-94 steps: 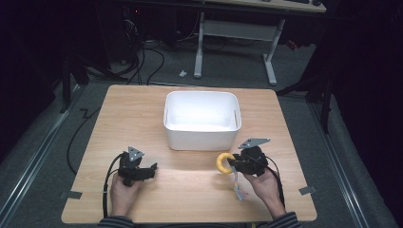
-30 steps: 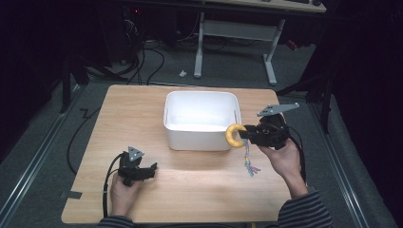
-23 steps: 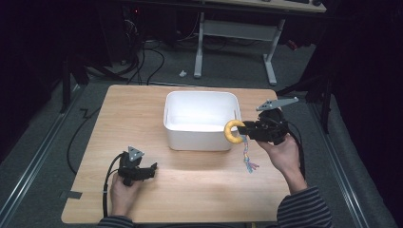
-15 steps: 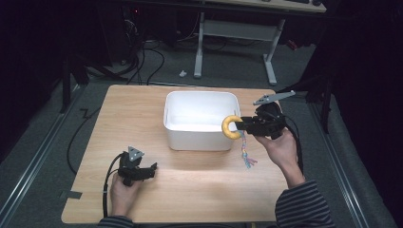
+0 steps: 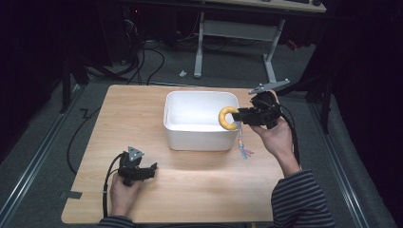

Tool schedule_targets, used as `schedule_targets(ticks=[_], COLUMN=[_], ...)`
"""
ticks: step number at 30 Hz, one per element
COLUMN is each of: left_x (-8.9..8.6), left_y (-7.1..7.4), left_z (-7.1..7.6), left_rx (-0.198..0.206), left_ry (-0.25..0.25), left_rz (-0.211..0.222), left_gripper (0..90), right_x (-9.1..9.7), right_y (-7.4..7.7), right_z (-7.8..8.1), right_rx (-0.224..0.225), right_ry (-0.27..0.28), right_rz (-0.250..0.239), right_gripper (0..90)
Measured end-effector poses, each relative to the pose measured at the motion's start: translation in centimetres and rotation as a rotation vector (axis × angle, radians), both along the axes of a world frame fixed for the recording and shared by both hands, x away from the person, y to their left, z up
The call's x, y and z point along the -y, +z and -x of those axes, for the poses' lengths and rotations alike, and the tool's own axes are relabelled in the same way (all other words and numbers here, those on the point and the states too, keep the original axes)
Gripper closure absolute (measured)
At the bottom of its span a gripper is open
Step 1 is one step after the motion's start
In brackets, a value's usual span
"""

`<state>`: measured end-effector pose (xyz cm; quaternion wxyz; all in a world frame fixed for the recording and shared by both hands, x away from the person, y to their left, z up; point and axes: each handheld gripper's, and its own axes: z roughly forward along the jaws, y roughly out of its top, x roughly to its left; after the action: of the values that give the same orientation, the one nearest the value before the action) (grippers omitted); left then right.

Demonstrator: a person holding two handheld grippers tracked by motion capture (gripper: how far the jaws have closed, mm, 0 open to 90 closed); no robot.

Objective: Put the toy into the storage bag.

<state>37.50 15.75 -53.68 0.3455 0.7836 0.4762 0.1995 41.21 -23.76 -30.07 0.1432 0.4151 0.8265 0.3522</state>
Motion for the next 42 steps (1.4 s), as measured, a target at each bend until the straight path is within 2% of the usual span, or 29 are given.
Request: schedule_targets(ticks=[7, 15, 24, 42], left_x=[0.0, 0.0, 0.0, 0.0], left_y=[0.0, 0.0, 0.0, 0.0], left_z=[0.0, 0.0, 0.0, 0.0], left_rx=[0.0, 0.0, 0.0, 0.0], left_ry=[0.0, 0.0, 0.0, -0.001], left_rz=[0.0, 0.0, 0.0, 0.001], left_gripper=[17.0, 17.0, 17.0, 17.0], right_x=[-0.6, -0.7, -1.0, -2.7], right_y=[0.2, 0.4, 0.6, 0.9], right_z=[-1.0, -2.3, -3.8, -6.8], right_rx=[0.009, 0.004, 0.003, 0.009], right_ry=[0.002, -0.023, -0.059, -0.109], right_rz=[-0.004, -0.019, -0.014, 0.012], right_gripper=[69.1, 69.1, 69.0, 69.0])
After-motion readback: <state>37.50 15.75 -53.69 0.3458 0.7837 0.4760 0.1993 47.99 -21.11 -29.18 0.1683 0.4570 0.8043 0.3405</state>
